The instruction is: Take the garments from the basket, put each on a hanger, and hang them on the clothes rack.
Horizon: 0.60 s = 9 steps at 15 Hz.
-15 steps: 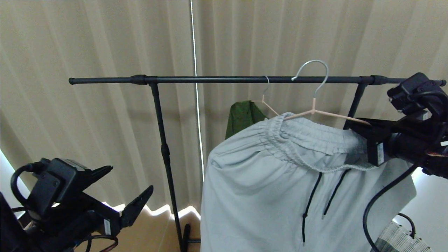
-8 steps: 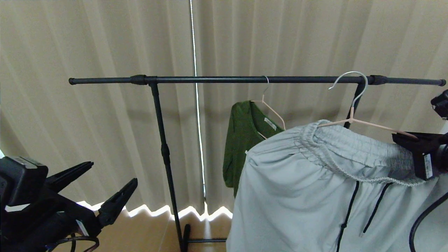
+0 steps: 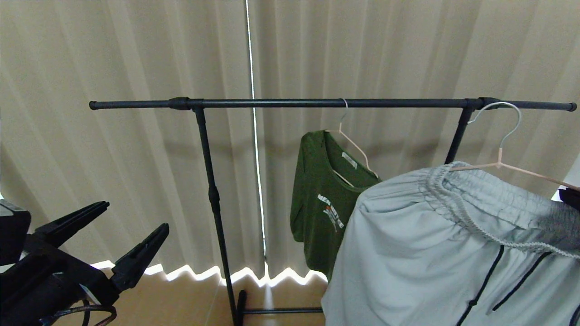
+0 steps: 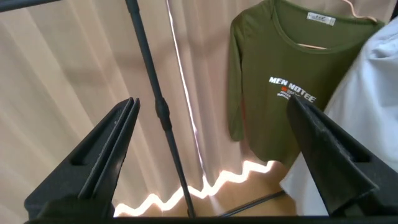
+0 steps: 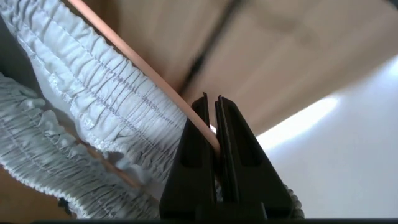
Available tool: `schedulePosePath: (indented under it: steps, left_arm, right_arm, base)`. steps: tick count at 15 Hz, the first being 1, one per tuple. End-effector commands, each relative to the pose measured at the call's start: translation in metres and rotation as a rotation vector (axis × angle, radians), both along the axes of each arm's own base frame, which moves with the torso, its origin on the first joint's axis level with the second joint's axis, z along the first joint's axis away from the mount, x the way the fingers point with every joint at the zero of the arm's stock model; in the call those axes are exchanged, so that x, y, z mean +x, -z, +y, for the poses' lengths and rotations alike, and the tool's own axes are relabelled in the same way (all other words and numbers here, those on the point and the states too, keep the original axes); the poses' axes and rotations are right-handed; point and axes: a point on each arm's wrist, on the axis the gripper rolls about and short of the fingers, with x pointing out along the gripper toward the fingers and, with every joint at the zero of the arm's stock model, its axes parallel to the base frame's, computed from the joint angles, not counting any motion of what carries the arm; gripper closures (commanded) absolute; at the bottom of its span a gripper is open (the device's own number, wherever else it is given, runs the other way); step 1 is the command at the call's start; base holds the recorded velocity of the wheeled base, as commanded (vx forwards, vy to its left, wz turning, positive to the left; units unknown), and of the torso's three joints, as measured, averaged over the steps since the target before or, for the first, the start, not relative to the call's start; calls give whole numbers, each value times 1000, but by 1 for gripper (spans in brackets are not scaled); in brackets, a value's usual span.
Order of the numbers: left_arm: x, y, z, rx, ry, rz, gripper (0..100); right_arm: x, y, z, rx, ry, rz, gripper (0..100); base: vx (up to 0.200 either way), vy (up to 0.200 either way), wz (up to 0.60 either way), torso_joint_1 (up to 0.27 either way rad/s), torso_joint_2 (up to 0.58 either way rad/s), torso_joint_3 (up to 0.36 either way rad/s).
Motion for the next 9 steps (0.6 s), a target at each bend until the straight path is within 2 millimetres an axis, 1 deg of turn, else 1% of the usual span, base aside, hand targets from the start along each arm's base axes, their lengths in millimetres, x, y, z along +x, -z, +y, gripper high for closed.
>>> schedulePosePath:
  steps: [1, 3, 4, 5, 9]
  left_arm:
    - [-1, 1, 0, 3, -1, 3, 0]
    - [-1, 2, 0, 4, 1, 6, 0]
    - [-1, 2, 0, 4, 1, 6, 0]
    - [-1, 3, 0, 7, 1, 11, 0]
    - [-2, 4, 1, 8, -5, 14, 0]
  right_arm:
    - [-6, -2, -10, -1, 73, -5, 100]
    - [-7, 1, -18, -2, 135, 5, 100]
    - [-7, 1, -18, -2, 135, 5, 100]
    - [-8, 1, -25, -16, 205, 7, 100]
    - [-11, -1, -38, -39, 318, 5, 100]
  base:
    - [0, 0, 0, 0, 0, 0]
    - [0, 0, 0, 0, 0, 0]
    - [0, 0, 0, 0, 0, 0]
    - [0, 0, 0, 0, 0, 0]
    - [0, 0, 0, 0, 0, 0]
